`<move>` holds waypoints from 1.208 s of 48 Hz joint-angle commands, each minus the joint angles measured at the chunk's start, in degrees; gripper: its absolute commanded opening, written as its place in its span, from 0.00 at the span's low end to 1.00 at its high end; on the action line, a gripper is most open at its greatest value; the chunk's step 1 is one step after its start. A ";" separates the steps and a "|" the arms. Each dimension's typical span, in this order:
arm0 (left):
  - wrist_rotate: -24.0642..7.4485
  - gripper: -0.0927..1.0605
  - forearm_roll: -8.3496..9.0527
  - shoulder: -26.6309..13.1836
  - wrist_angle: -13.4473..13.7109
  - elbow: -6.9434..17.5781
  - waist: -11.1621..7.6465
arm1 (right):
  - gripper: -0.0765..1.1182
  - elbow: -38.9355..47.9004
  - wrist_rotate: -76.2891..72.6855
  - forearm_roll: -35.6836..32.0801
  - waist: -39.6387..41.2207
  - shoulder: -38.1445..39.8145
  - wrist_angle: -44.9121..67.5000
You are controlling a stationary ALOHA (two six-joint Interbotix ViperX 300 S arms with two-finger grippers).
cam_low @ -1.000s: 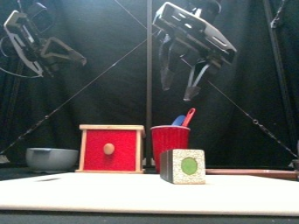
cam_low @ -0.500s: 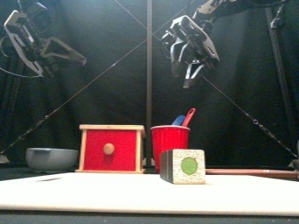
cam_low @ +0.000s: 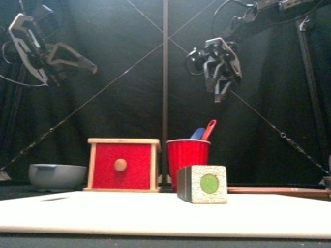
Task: Place sushi on board then cut the sushi with the knife then place the pieces on the plate
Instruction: Pick knife at handle with right hand
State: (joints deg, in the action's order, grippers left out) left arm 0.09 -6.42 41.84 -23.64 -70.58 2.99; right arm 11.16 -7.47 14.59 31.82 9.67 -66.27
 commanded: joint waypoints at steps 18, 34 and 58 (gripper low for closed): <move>0.00 0.07 -1.32 -0.09 -0.70 1.58 1.05 | 0.75 -8.61 16.26 8.26 10.72 -11.69 -7.82; 0.00 0.07 -1.85 -0.09 -0.70 1.41 1.23 | 0.75 -15.64 17.75 8.09 10.81 -17.75 -15.64; 0.09 0.07 -1.85 -0.09 -0.70 1.05 1.32 | 0.75 -15.82 18.28 8.00 8.17 -21.71 -17.58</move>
State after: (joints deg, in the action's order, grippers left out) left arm 0.18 -8.26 41.84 -23.82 -70.49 4.13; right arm -3.43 10.55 22.50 40.69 -13.45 -83.50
